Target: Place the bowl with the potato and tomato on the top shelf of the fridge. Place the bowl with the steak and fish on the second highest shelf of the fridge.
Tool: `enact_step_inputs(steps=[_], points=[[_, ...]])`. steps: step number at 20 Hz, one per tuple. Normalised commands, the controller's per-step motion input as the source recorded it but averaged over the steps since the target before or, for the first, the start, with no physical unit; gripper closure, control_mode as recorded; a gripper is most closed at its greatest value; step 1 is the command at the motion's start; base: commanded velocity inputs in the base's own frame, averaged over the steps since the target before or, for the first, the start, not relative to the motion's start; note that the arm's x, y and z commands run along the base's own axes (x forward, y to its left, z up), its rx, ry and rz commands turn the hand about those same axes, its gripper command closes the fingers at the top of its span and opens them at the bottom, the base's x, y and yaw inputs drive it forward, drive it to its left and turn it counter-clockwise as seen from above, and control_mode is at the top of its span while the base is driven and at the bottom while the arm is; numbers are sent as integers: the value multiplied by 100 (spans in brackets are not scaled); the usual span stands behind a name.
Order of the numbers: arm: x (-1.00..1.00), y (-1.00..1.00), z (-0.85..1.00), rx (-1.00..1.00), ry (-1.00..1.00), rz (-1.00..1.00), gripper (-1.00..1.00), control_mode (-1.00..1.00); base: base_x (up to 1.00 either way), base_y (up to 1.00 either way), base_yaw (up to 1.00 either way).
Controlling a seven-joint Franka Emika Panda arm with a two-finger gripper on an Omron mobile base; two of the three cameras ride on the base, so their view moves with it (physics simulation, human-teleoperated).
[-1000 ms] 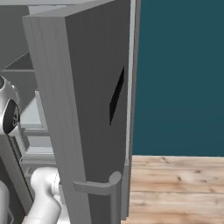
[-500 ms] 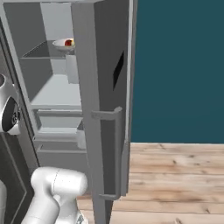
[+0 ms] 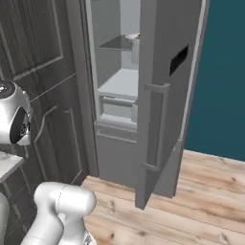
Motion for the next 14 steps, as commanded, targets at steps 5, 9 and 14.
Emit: enact_step_inputs(steps=[5,9,14], points=[[0,0,0,0,0,0,-100,100,-36,0,99],[0,0,0,0,0,0,-100,100,-6,0,100],[0,0,0,0,0,0,-100,100,59,-8,78]])
